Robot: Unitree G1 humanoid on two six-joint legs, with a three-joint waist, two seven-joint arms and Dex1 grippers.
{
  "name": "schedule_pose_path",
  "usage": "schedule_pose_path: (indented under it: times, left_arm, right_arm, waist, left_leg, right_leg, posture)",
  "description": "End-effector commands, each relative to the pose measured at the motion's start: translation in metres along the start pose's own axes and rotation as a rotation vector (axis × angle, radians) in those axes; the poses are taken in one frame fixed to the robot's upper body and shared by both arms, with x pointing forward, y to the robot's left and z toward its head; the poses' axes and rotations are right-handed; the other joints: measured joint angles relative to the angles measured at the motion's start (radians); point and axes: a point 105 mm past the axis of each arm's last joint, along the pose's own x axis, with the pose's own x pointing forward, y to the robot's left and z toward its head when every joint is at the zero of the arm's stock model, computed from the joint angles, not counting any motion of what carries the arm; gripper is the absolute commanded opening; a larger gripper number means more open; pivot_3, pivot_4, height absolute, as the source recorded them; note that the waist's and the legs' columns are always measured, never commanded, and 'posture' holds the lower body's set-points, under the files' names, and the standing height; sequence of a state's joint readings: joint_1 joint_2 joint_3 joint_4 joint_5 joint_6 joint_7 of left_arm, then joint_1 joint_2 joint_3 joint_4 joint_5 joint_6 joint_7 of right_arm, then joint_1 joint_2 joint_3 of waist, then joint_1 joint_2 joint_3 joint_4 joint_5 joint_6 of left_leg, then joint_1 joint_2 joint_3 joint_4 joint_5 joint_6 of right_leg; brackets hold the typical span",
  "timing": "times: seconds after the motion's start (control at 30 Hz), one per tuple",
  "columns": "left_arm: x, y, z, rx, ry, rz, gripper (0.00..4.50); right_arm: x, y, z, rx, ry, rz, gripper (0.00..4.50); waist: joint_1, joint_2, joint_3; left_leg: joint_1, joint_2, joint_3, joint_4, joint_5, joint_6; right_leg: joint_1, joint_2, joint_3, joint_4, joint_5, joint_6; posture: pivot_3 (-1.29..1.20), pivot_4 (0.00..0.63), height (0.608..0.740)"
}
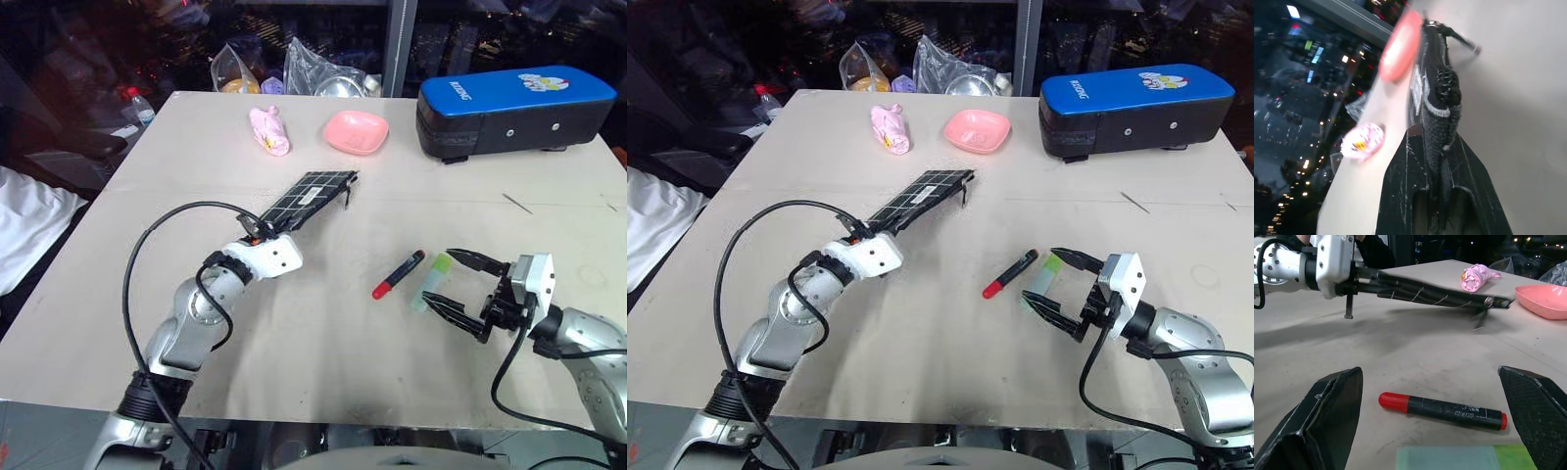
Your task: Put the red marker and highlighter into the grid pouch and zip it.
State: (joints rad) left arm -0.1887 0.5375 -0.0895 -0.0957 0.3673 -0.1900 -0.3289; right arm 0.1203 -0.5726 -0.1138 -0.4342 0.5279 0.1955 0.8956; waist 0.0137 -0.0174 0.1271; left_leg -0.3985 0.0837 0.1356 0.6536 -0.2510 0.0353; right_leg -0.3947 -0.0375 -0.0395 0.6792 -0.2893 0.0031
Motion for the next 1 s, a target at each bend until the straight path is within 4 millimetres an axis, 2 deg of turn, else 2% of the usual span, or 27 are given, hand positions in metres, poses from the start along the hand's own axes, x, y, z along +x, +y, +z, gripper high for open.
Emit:
schedule_pose_path:
  times: [0.03, 0.23, 0.37, 0.5, 0.63, 0.7, 1.0]
  left_arm:
    - [0.001, 0.009, 0.022, -0.156, -0.135, 0.041, 0.05]
    - [0.001, -0.005, 0.046, -0.456, -0.255, -0.041, 0.05]
    - [-0.001, -0.015, 0.058, -0.57, -0.304, -0.112, 0.05]
    - [-0.002, -0.019, 0.061, -0.597, -0.306, -0.136, 0.05]
    - [0.0, -0.022, 0.061, -0.598, -0.298, -0.142, 0.05]
    - [0.001, -0.023, 0.062, -0.593, -0.299, -0.146, 0.05]
    - [0.002, -0.028, 0.062, -0.579, -0.303, -0.182, 0.05]
  right_arm:
    - [0.004, -0.001, 0.013, -0.029, -0.042, 0.015, 4.5]
    - [0.01, -0.005, 0.026, -0.007, -0.101, -0.016, 4.5]
    - [0.018, -0.023, 0.03, -0.012, -0.082, -0.122, 4.5]
    - [0.032, -0.042, 0.035, 0.007, -0.072, -0.221, 4.5]
    - [0.047, -0.066, 0.024, 0.024, 0.071, -0.304, 4.5]
    - [0.055, -0.077, 0.026, 0.07, 0.096, -0.334, 4.5]
    - [0.085, -0.095, 0.04, 0.149, 0.112, -0.256, 4.5]
  waist:
    - [0.0, 0.0, 0.0]
    - [-0.001, 0.0, 0.0]
    - [-0.004, 0.0, 0.0]
    - [-0.002, 0.0, 0.0]
    - [-0.003, 0.0, 0.0]
    - [-0.003, 0.0, 0.0]
    - [-0.004, 0.001, 0.001]
  left_leg:
    - [0.0, 0.0, 0.0, 0.0, 0.0, 0.0]
    - [0.0, 0.0, 0.0, 0.0, 0.002, -0.004]
    - [0.0, 0.0, 0.0, 0.0, 0.003, -0.005]
    - [0.0, 0.0, 0.0, 0.0, 0.003, -0.005]
    - [0.0, 0.0, 0.0, 0.0, 0.003, -0.005]
    - [0.0, -0.001, 0.0, 0.0, 0.003, -0.005]
    - [-0.001, 0.0, 0.001, -0.001, 0.003, -0.005]
  right_leg:
    - [0.0, 0.0, 0.0, 0.0, 0.0, 0.0]
    - [0.0, 0.002, 0.0, 0.0, 0.0, 0.0]
    - [0.0, 0.003, 0.0, 0.0, 0.0, 0.0]
    - [0.0, 0.004, 0.0, 0.0, 0.0, 0.0]
    - [0.0, 0.004, 0.0, 0.0, 0.0, 0.0]
    - [0.0, 0.004, 0.001, 0.0, 0.0, 0.0]
    - [-0.001, 0.004, 0.001, 0.0, 0.0, 0.0]
  posture:
    - [0.0, 0.15, 0.74]
    - [0.0, 0.15, 0.74]
    - [0.0, 0.15, 0.74]
    - [0.0, 0.15, 0.74]
    - [0.0, 0.15, 0.74]
    - [0.0, 0.15, 0.74]
    - [0.0, 0.15, 0.74]
